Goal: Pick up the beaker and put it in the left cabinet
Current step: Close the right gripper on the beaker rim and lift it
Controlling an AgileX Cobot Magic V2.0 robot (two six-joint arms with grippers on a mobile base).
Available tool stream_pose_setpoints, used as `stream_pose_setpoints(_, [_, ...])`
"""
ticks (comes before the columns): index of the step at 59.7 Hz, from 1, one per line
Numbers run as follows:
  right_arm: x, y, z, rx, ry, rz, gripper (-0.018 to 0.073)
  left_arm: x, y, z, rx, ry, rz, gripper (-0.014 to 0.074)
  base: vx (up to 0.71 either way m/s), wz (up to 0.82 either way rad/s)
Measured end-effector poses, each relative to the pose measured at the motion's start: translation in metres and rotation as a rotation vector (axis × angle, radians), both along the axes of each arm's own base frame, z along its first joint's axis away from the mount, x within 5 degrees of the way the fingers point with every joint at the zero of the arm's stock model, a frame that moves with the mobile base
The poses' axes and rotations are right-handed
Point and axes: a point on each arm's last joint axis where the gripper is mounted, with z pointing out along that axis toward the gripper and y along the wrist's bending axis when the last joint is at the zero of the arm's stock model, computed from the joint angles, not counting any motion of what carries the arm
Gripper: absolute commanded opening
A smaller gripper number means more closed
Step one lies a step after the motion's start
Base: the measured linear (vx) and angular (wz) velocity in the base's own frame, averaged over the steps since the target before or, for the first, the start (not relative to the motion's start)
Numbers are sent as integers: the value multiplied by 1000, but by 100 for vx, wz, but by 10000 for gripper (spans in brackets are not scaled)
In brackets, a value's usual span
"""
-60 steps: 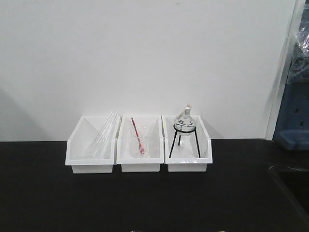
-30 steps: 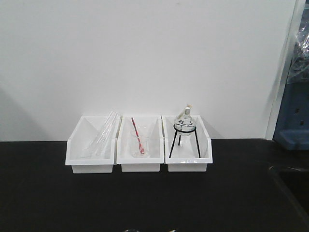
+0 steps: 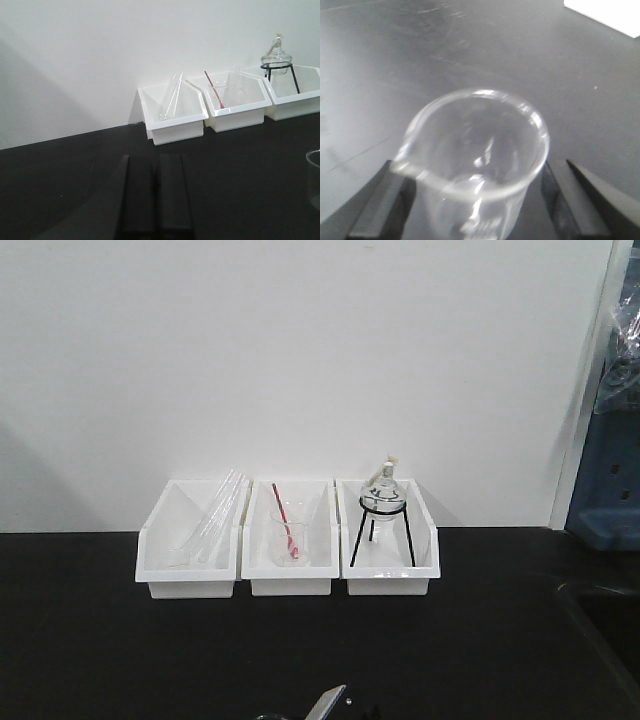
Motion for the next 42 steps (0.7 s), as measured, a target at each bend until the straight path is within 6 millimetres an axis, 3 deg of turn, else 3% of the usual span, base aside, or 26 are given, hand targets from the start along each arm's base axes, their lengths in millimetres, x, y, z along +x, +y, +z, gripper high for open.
stream_pose_setpoints(24, [13, 9, -10, 18, 17, -5, 568, 0, 0, 0, 0, 0, 0, 1, 0, 0])
stream_pose_setpoints(35, [14, 9, -11, 24, 31, -9, 451, 0, 0, 0, 0, 0, 0, 1, 0, 0])
stream_pose_setpoints(42, [14, 10, -10, 34, 32, -9, 317, 0, 0, 0, 0, 0, 0, 1, 0, 0])
